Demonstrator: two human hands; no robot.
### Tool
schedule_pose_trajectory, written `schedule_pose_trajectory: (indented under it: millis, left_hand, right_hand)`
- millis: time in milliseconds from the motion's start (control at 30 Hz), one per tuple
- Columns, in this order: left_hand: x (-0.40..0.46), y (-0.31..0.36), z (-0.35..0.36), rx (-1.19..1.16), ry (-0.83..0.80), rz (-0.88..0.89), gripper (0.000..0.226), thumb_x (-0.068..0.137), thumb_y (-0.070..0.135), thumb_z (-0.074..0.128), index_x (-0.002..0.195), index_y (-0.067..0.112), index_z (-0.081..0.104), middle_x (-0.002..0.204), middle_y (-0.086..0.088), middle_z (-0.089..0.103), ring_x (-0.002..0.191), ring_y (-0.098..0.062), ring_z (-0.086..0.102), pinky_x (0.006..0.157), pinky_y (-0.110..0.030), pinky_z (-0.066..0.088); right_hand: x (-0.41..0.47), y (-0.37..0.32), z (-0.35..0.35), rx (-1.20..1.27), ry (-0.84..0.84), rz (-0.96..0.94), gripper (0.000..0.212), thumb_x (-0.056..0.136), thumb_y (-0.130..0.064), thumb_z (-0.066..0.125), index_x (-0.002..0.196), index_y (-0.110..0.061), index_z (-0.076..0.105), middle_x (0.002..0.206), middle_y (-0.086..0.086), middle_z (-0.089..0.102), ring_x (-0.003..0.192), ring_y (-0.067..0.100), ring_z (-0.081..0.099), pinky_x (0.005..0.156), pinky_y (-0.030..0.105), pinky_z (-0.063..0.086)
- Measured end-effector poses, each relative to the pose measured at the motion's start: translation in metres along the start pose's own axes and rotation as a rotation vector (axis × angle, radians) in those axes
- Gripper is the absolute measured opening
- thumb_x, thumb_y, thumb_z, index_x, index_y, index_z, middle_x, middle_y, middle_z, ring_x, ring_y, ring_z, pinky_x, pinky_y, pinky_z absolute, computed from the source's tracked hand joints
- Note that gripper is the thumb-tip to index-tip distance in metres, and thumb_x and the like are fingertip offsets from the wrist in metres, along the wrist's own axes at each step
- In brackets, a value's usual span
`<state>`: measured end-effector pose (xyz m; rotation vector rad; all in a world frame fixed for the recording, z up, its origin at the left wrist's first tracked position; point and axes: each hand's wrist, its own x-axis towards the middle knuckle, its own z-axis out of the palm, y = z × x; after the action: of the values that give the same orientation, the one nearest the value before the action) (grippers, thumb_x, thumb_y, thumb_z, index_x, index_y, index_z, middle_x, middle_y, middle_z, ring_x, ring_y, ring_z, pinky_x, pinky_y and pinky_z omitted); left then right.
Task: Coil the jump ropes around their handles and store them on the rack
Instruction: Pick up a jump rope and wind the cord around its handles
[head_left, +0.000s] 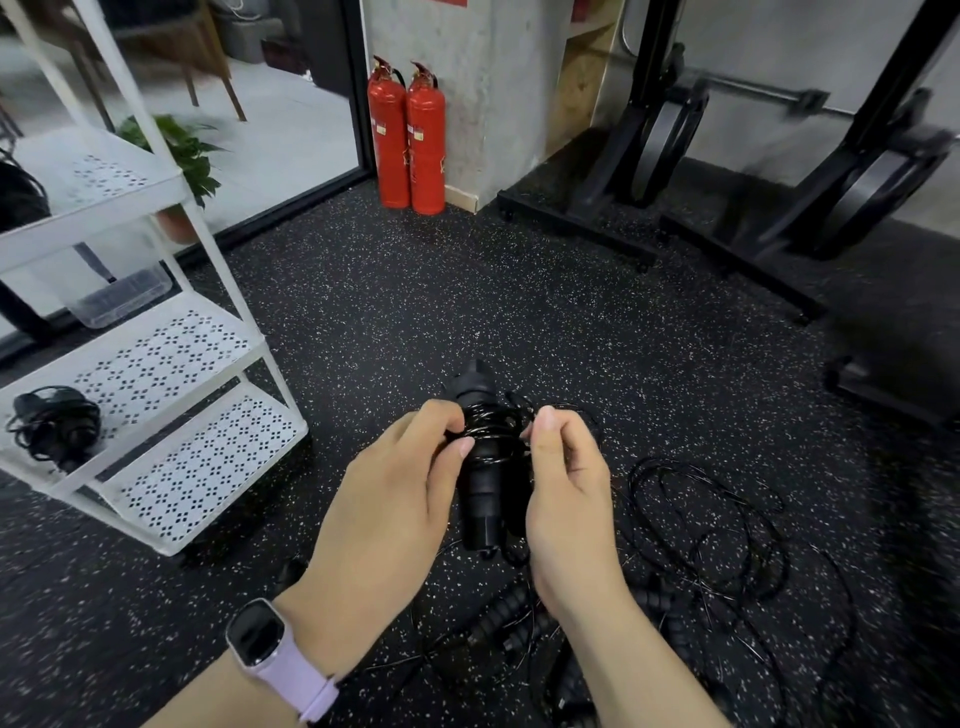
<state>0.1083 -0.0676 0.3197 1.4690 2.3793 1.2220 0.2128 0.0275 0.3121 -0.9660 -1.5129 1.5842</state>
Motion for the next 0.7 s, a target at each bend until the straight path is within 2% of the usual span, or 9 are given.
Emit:
schedule_pose_trajectory:
  millis: [100, 267, 433, 533, 633, 700]
  left_hand:
    - [0.002, -0.001, -0.002, 0.093, 0.017, 0.020, 0.017, 0.101, 0.043, 0.048, 0.103, 0.028, 0.055, 0.095, 0.016, 0.049, 0.078, -0.007, 0.054, 0.068, -0.036, 0.052]
    - [0.000, -0.001, -0.002, 0.056, -0.073, 0.082, 0.023, 0.099, 0.050, 0.045, 0.100, 0.027, 0.051, 0.096, 0.018, 0.044, 0.084, -0.007, 0.052, 0.074, -0.027, 0.046]
    - [0.005, -0.005, -0.008, 0.122, -0.101, 0.104, 0.028, 0.097, 0.060, 0.040, 0.113, 0.037, 0.046, 0.093, 0.028, 0.045, 0.077, -0.005, 0.055, 0.064, -0.026, 0.050]
    - [0.008, -0.007, -0.009, 0.189, -0.107, 0.077, 0.027, 0.103, 0.053, 0.032, 0.124, 0.042, 0.045, 0.093, 0.018, 0.048, 0.070, -0.009, 0.057, 0.062, -0.036, 0.054]
    - [0.010, -0.014, -0.010, 0.179, -0.129, 0.005, 0.026, 0.108, 0.041, 0.028, 0.128, 0.046, 0.045, 0.095, 0.014, 0.056, 0.080, -0.011, 0.060, 0.073, -0.040, 0.054]
    - [0.010, -0.017, -0.012, 0.152, -0.133, -0.024, 0.022, 0.108, 0.037, 0.031, 0.123, 0.045, 0.046, 0.097, 0.014, 0.061, 0.084, -0.010, 0.060, 0.075, -0.040, 0.053]
  right_hand:
    - [0.003, 0.003, -0.002, -0.078, -0.004, -0.036, 0.034, 0.105, -0.047, 0.047, 0.074, -0.036, 0.056, 0.097, 0.008, 0.052, 0.079, 0.010, 0.049, 0.081, 0.035, 0.042]
    - [0.005, 0.007, -0.003, -0.070, 0.009, -0.010, 0.033, 0.108, -0.039, 0.048, 0.077, -0.030, 0.055, 0.097, 0.015, 0.054, 0.083, 0.017, 0.050, 0.085, 0.051, 0.047]
    - [0.004, 0.010, -0.001, -0.158, -0.005, -0.035, 0.030, 0.107, -0.038, 0.049, 0.082, -0.024, 0.057, 0.100, 0.014, 0.060, 0.081, 0.014, 0.052, 0.082, 0.037, 0.045]
    - [0.004, 0.011, 0.000, -0.121, 0.011, -0.006, 0.030, 0.108, -0.039, 0.049, 0.080, -0.027, 0.055, 0.093, 0.006, 0.060, 0.083, 0.019, 0.057, 0.083, 0.044, 0.048]
    - [0.005, 0.008, -0.005, 0.022, 0.003, 0.031, 0.032, 0.108, -0.038, 0.049, 0.080, -0.024, 0.053, 0.077, -0.012, 0.065, 0.083, 0.024, 0.066, 0.074, 0.051, 0.055]
    - [0.005, 0.006, -0.007, 0.067, -0.011, 0.027, 0.031, 0.108, -0.038, 0.048, 0.081, -0.025, 0.054, 0.078, -0.011, 0.070, 0.087, 0.022, 0.071, 0.074, 0.051, 0.059]
